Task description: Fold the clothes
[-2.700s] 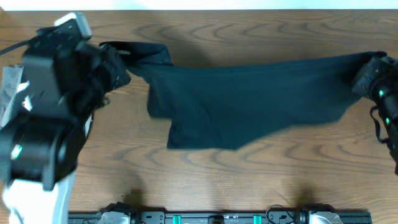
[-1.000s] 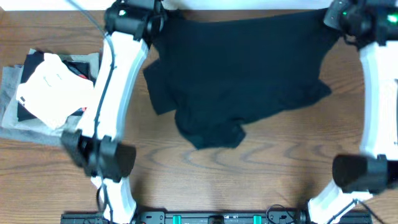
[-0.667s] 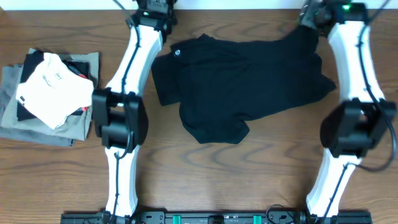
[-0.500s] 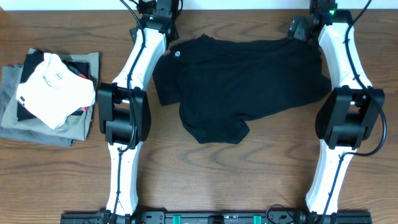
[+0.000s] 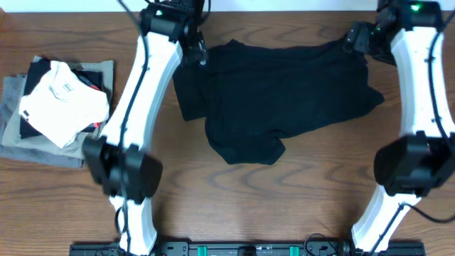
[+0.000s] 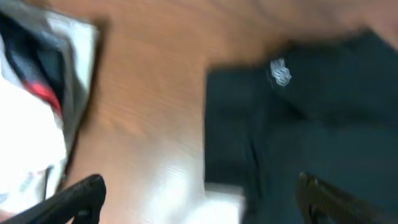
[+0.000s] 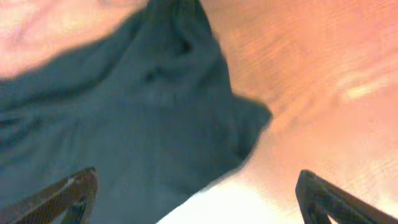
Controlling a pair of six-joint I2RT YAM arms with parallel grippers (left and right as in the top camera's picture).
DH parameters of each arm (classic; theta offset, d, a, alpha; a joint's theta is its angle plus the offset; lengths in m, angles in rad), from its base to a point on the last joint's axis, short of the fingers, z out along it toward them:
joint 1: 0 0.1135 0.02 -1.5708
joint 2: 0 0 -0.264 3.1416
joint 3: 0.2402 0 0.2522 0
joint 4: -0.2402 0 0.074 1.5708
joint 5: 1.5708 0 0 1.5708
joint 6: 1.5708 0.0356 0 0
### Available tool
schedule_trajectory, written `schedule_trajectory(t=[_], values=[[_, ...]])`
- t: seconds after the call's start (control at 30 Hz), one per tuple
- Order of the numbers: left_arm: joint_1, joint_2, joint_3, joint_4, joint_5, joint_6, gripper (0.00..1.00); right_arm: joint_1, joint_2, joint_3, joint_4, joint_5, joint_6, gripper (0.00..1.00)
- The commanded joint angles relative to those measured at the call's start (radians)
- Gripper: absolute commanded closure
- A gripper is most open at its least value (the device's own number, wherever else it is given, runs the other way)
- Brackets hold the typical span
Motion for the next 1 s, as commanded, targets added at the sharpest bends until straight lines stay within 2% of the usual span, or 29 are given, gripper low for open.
schedule_trajectory(t=[0.0, 0.1, 0.23, 0.4, 0.53, 0.8, 0.97], values=[[-0.029, -0.012, 0.004, -0.095, 0.212, -0.016, 0.02, -0.021, 0.014, -0.004, -0.035, -0.019, 0.003, 0.01], [-0.069, -0.013, -0.023, -0.167, 0.238, -0.083, 0.02, -0.048, 0.019, -0.018, -0.021, -0.020, 0.013, 0.01], [-0.120, -0.013, -0.084, -0.171, 0.239, -0.105, 0.02, -0.110, 0.019, -0.023, 0.014, -0.040, 0.048, 0.01], [-0.200, -0.013, -0.163, -0.123, 0.238, -0.096, 0.02, -0.228, 0.024, -0.023, 0.043, -0.161, -0.066, 0.01], [-0.283, -0.013, -0.240, -0.082, 0.238, -0.096, 0.02, -0.300, 0.035, -0.024, 0.032, -0.173, -0.079, 0.01], [-0.435, -0.013, -0.476, 0.150, 0.240, -0.033, 0.02, -0.374, 0.102, -0.027, 0.031, -0.258, -0.182, 0.03], [-0.509, -0.011, -0.532, 0.259, 0.303, -0.024, 0.02, -0.378, 0.159, -0.029, 0.032, -0.282, -0.189, 0.07]])
